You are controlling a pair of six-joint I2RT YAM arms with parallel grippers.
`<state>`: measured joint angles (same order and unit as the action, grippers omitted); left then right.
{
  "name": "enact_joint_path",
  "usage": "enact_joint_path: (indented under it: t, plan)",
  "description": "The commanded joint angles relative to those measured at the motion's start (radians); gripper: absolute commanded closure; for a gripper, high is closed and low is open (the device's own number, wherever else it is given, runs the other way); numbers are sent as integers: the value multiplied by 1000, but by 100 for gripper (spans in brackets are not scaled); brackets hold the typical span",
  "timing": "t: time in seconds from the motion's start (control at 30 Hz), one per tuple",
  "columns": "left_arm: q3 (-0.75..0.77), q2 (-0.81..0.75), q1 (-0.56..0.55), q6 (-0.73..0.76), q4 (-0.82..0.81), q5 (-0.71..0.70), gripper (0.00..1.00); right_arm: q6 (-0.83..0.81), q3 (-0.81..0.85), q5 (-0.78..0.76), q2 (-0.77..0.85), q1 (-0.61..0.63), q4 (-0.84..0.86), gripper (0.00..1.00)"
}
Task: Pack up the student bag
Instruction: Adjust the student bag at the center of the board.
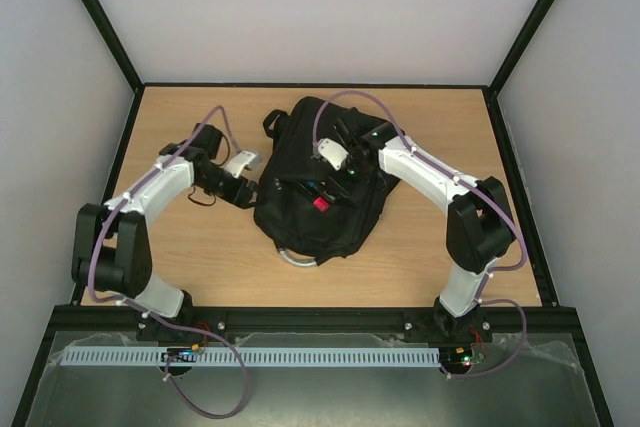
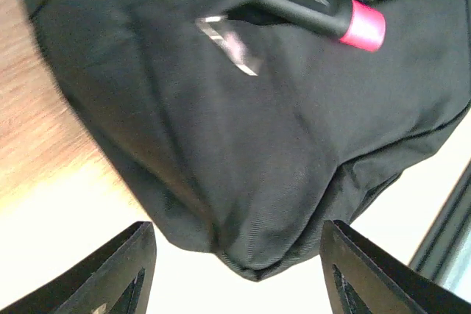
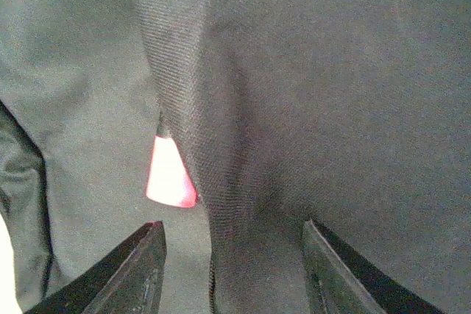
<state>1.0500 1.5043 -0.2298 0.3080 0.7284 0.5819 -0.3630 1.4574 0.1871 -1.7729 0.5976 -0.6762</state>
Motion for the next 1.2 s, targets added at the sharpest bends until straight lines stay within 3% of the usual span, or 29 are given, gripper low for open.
enact_joint_path:
  t: [0.0, 0.33, 0.47, 0.67, 0.8, 0.97, 1.07, 1.17]
  plan:
    - [28, 84, 107, -67, 72, 296, 36, -7, -28, -50, -15, 28, -19, 41]
    - [21, 185, 108, -52, 69, 346, 37, -14, 7, -234, -105, 127, 41, 16]
    - [16, 198, 82, -65, 53, 294, 40, 2, 57, -262, -170, 142, 52, 15]
    - [14, 212, 62, -74, 30, 245, 49, 20, 115, -366, -267, 151, 73, 22]
    - [18, 225, 56, -64, 31, 221, 64, 6, 120, -507, -302, 151, 110, 29]
    - [23, 237, 56, -55, 33, 212, 83, -1, 121, -654, -298, 150, 162, 30]
    - [24, 237, 55, -53, 30, 210, 96, 3, 120, -701, -282, 144, 184, 37]
    - [26, 237, 55, -49, 35, 207, 98, 4, 141, -734, -274, 133, 202, 45]
